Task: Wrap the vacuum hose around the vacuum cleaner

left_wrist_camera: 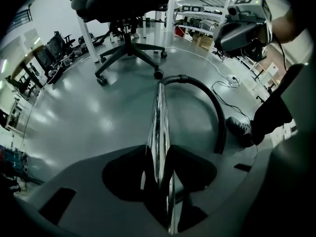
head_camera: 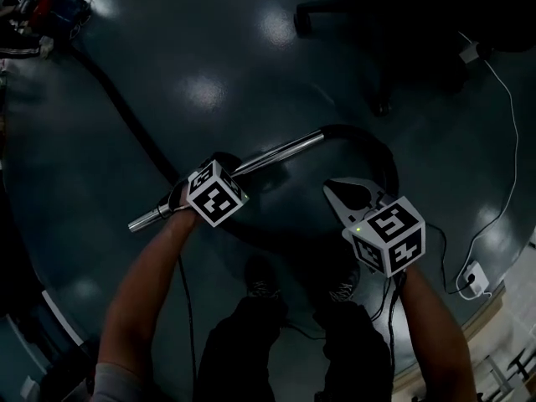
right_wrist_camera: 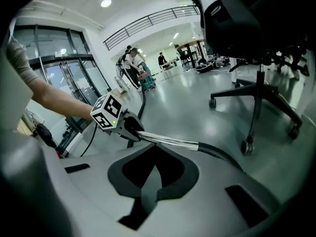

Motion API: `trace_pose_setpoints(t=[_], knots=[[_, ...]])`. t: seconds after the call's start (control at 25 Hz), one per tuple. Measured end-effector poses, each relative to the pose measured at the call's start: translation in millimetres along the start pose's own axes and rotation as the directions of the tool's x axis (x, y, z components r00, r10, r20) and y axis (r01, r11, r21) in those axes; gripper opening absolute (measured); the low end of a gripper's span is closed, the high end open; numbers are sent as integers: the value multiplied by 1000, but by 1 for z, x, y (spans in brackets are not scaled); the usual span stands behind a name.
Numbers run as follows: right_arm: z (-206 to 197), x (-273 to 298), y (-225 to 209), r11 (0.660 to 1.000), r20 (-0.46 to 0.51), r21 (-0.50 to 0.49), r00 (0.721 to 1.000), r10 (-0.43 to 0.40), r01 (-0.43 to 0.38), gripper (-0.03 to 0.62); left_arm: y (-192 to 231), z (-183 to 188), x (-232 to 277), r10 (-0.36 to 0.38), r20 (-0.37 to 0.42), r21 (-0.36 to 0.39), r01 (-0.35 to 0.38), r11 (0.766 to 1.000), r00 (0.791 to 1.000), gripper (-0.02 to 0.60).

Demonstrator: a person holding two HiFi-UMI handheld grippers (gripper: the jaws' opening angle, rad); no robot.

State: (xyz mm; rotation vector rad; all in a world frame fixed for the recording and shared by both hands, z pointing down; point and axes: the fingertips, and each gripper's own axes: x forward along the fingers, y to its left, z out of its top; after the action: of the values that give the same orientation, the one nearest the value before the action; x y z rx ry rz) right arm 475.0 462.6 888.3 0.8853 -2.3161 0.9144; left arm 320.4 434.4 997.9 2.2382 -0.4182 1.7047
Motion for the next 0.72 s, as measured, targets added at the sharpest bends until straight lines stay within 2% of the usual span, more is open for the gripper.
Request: trace_pose_setpoints(t=[0.12, 0.2, 0.36, 0.4, 0.52, 0.72], knots=[[3, -13, 27, 998, -6, 64, 1000, 18, -18, 6, -36, -11, -23, -63, -9, -65, 63, 996, 998, 173], [0, -18, 42, 990, -14, 141, 999, 30, -28, 6, -63, -14, -38, -92, -12, -98, 90, 991, 996, 173], [-17, -21, 78, 932, -32, 358, 997, 68, -53, 8, -93, -17, -71, -112, -11, -166, 109, 980, 994, 172], [-23, -21, 86, 914, -36, 403, 997, 73, -52, 20, -98, -17, -79, -115, -9, -185, 111, 976, 993, 172], [-33, -18, 101, 838, -26, 545, 997, 71, -45, 150, -112, -14, -101, -119, 1, -227, 116, 967, 993, 169], [-21, 5, 114, 692, 41, 720, 999, 23, -46, 247, -125, -13, -146, -94, 40, -259, 101, 961, 995, 167]])
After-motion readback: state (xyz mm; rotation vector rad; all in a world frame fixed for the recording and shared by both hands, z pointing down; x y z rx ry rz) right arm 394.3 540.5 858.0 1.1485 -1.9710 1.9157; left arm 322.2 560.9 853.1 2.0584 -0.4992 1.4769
